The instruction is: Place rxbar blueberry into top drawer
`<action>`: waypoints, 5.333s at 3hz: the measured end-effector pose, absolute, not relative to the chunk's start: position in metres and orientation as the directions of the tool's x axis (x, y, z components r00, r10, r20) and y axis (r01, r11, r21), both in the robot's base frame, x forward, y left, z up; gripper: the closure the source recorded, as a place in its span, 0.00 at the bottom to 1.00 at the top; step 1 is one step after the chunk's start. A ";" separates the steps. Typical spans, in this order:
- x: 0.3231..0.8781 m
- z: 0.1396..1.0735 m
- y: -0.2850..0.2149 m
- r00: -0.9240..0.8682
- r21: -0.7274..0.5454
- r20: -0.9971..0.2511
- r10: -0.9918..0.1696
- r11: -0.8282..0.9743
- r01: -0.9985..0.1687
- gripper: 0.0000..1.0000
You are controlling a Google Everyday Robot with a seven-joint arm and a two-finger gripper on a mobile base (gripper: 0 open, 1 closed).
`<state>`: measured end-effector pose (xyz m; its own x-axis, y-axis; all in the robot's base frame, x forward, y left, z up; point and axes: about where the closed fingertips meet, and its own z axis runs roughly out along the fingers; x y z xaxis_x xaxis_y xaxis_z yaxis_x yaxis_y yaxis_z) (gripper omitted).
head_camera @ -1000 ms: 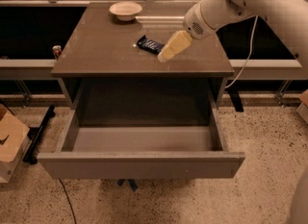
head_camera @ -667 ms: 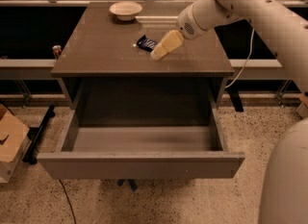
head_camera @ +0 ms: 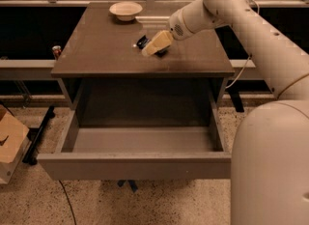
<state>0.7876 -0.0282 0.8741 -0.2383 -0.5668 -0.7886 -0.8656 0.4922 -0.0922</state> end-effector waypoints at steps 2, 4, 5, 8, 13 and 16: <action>0.801 0.848 -0.009 -0.265 -0.030 -0.799 -0.540 0.476 -0.879 0.25; 0.802 0.828 -0.001 -0.305 0.028 -0.792 -0.529 0.467 -0.884 0.80; 0.802 0.832 -0.001 -0.305 0.028 -0.792 -0.529 0.467 -0.884 1.00; 0.735 0.916 -0.045 -0.190 -0.106 -0.852 -0.488 0.516 -0.850 1.00; 0.512 0.831 -0.043 -0.278 0.040 -0.760 -0.588 0.384 -0.923 1.00; 0.560 0.724 0.022 -0.285 0.125 -0.746 -0.601 0.294 -0.947 1.00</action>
Offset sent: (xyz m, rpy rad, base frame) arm 0.0171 0.0194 -0.0299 0.0569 0.0626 0.0210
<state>0.5597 0.0220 0.7241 -0.2853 -0.6011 -0.7465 -0.9475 0.2944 0.1251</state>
